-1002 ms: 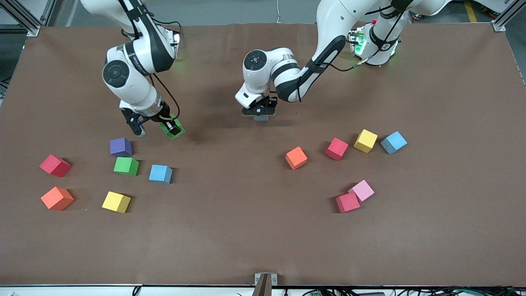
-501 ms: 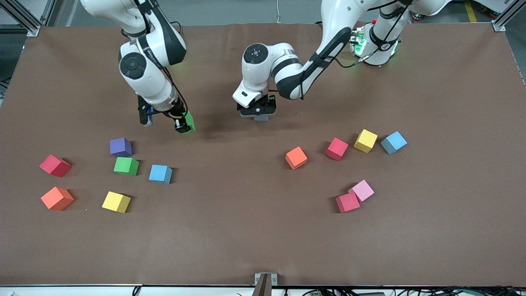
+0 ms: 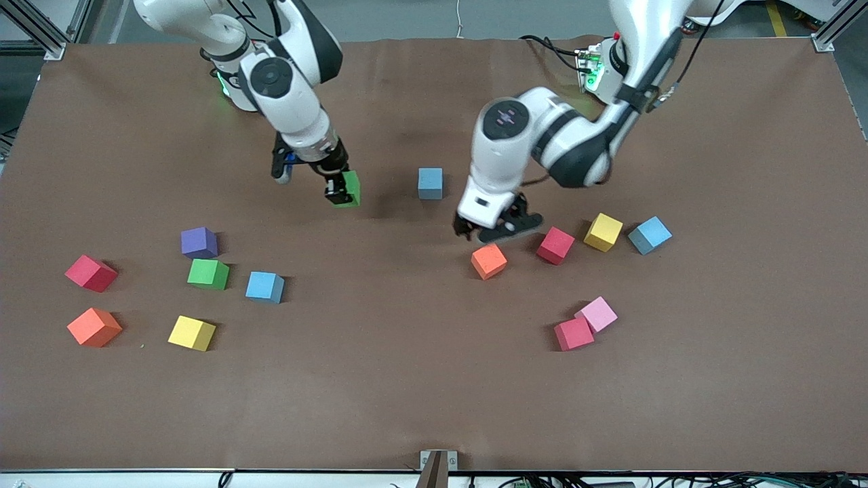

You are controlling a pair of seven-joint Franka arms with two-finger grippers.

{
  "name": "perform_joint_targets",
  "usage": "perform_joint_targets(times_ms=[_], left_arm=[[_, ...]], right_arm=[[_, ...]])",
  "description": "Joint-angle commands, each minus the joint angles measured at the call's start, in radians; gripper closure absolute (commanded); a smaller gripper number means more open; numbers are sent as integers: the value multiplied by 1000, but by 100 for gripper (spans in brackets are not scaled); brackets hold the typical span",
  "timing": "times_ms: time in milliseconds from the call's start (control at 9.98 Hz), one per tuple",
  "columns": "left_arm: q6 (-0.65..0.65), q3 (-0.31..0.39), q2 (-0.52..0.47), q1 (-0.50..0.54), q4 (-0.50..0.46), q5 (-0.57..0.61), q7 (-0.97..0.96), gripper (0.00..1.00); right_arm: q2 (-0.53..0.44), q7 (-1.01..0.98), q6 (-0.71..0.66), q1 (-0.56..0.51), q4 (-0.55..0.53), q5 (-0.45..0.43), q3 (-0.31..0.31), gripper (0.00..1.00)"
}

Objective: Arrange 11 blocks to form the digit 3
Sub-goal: 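Place green beside blue with the right gripper while the left gripper grasps red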

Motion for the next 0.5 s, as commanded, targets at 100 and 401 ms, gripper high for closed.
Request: perform_joint_targets(times_ms=[100,401], left_arm=[[-2,-8,28,130,-27,9,63,0],[3,-7,20,197,-114,8,-134,0]], right_arm=[[164,196,11,82,103,6,-8,100],[204,236,35,124,114,8,-7,100]])
